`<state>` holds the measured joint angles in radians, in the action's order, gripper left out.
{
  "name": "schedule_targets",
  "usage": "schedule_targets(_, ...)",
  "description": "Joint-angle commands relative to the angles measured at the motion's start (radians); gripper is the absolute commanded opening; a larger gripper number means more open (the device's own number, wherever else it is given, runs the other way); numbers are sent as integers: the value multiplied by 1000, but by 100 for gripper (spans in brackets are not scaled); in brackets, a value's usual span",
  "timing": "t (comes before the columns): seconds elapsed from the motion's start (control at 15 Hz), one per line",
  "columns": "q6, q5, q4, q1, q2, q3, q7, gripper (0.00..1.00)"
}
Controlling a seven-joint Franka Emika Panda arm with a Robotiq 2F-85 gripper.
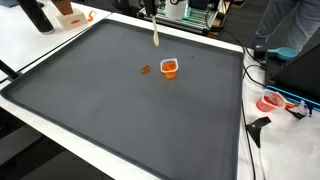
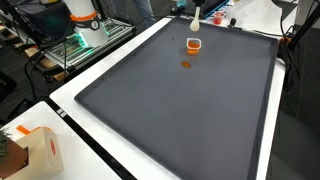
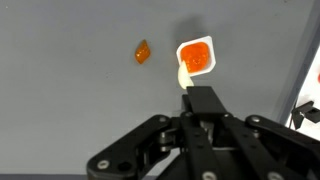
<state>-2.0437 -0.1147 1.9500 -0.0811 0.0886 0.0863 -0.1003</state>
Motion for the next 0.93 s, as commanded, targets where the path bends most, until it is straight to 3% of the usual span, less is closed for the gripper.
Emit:
schedule_targets(0.0, 3, 0, -2, 2, 0, 0, 0, 12)
schedule_targets(0.53, 2, 0, -2, 2, 1, 0, 0, 12)
schedule_targets(0.6, 2, 0, -2, 2, 1, 0, 0, 3)
schedule_targets(0.87, 16, 147, -19, -32, 12, 12, 110, 3)
